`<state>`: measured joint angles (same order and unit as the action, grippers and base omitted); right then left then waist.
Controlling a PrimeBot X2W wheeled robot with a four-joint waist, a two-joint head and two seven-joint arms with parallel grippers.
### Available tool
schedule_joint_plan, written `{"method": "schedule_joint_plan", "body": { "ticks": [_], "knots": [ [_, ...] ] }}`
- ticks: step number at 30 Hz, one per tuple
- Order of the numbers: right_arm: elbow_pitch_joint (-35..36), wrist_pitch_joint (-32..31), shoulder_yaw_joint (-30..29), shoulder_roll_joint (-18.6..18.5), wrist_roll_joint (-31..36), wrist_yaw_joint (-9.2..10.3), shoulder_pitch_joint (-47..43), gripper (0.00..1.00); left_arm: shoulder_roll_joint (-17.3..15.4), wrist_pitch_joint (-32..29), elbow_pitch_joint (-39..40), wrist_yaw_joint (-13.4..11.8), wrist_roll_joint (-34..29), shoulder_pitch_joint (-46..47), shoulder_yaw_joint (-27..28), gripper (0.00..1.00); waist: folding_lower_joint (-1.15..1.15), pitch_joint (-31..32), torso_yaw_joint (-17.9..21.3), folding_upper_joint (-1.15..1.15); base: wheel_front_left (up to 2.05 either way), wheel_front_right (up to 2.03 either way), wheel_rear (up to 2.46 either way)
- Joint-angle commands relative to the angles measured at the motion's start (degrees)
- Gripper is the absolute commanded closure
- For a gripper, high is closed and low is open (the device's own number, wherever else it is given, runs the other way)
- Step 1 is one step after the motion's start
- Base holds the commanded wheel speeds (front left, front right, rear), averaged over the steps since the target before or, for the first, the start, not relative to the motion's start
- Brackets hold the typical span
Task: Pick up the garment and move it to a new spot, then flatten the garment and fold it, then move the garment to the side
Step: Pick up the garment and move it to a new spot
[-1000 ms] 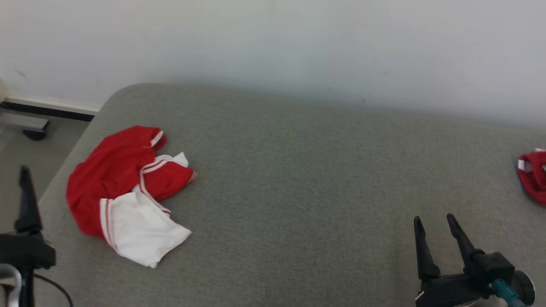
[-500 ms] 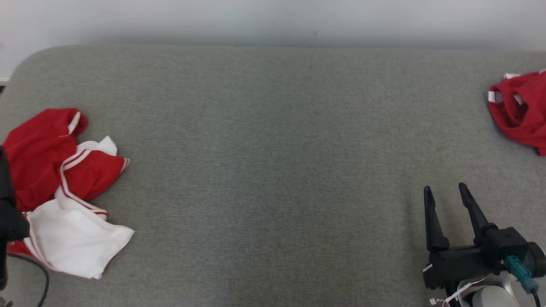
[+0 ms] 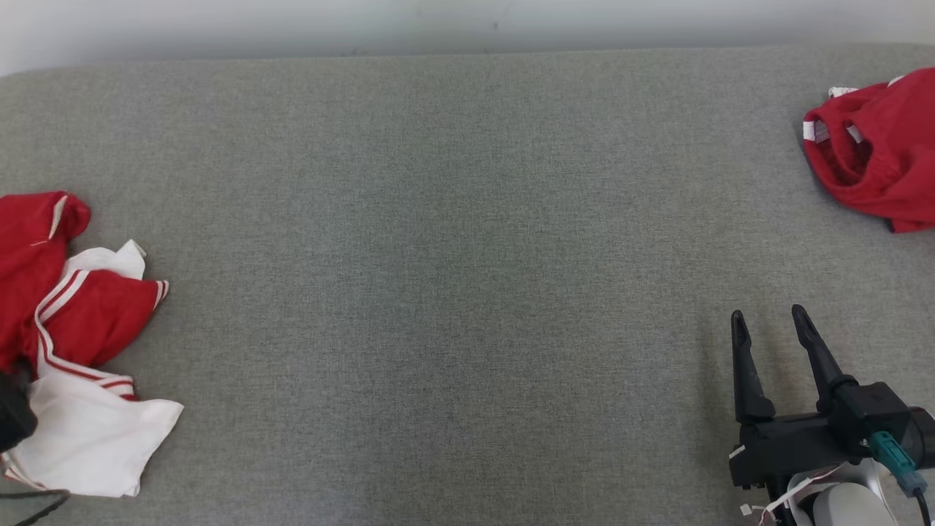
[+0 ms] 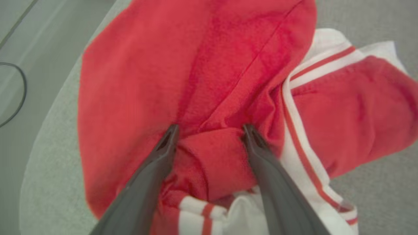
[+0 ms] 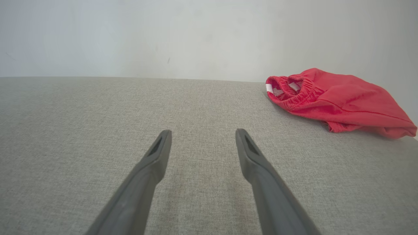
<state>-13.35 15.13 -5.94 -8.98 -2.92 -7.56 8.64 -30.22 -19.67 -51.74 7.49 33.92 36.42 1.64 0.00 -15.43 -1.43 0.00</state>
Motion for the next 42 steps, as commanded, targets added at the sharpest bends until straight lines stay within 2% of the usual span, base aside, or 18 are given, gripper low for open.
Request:
{"method": "schedule_joint_plan", "body": {
  "ticks": [1,4,7,9,10,13,20,23,26,32,38,42],
  "knots": [
    [0.15,0.0,0.08,0.08,0.38,0.14,0.47,0.0,0.26,-1.59,-1.1,-0.12,-0.06,0.47,-0.76,0.0,0.0,-0.03,-0.06,0.0,0.0,0.0,0.0],
    [-0.09,0.0,0.35,0.08,0.39,0.14,0.69,0.0,-0.31,-5.8,-4.04,-0.11,-0.17,1.36,-1.9,0.0,0.0,-0.14,-0.02,0.0,0.0,0.0,0.0],
    [-0.36,0.0,0.78,-0.07,0.33,0.14,0.79,0.0,0.35,-5.75,-4.99,-0.3,-0.4,1.74,-2.71,0.0,0.0,-0.06,0.3,0.0,0.0,0.0,0.0],
    [-0.36,0.0,0.9,-0.2,0.34,0.14,0.81,0.0,0.77,-4.93,-5.68,-0.18,0.19,1.86,-2.8,0.57,0.0,0.04,0.54,0.0,0.0,0.0,0.0],
    [-0.49,0.0,0.99,-0.35,0.27,0.14,0.86,0.0,1.04,-4.39,-5.69,-0.13,-0.29,1.68,-3.41,1.0,0.0,0.19,0.7,0.0,0.0,0.0,0.0],
    [-0.83,0.0,0.9,-0.7,0.0,0.14,0.82,0.0,1.16,-0.06,-4.6,0.02,-0.81,1.41,-4.24,1.0,0.0,0.79,1.01,0.0,0.0,0.0,0.0],
    [-1.14,0.0,0.1,0.0,-0.37,0.14,-0.45,0.0,-0.27,20.09,-0.24,-0.1,-2.23,4.53,-3.78,1.0,0.0,3.56,1.29,0.0,0.0,0.0,0.0],
    [-1.33,0.01,0.08,0.39,-0.57,0.14,-0.78,0.0,-0.47,24.95,1.25,-0.08,-3.61,6.22,-4.8,1.0,0.0,5.12,1.58,0.0,0.0,0.0,0.0],
    [-1.55,0.0,0.25,1.09,-0.68,0.14,-1.3,0.0,-0.2,27.31,3.82,-0.06,-4.0,8.44,-6.51,1.0,0.0,6.53,2.07,0.0,0.0,0.0,0.0],
    [-1.9,0.0,0.76,2.09,-1.11,0.14,-1.94,0.0,1.58,28.02,10.47,-0.05,-2.41,11.61,-9.29,1.0,0.0,8.42,3.79,0.0,0.0,0.0,0.0],
    [-2.12,0.0,1.11,3.32,-1.59,0.14,-2.44,0.0,3.89,26.16,19.02,-0.05,-2.02,13.49,-12.82,1.0,0.0,9.31,8.1,0.0,0.0,0.0,0.0],
    [-2.14,0.0,0.67,3.8,-1.83,0.14,-2.86,0.0,6.62,25.47,23.46,-0.69,-2.53,12.87,-15.08,1.0,0.0,9.41,11.43,0.0,0.0,0.0,0.0]
  ]
}}
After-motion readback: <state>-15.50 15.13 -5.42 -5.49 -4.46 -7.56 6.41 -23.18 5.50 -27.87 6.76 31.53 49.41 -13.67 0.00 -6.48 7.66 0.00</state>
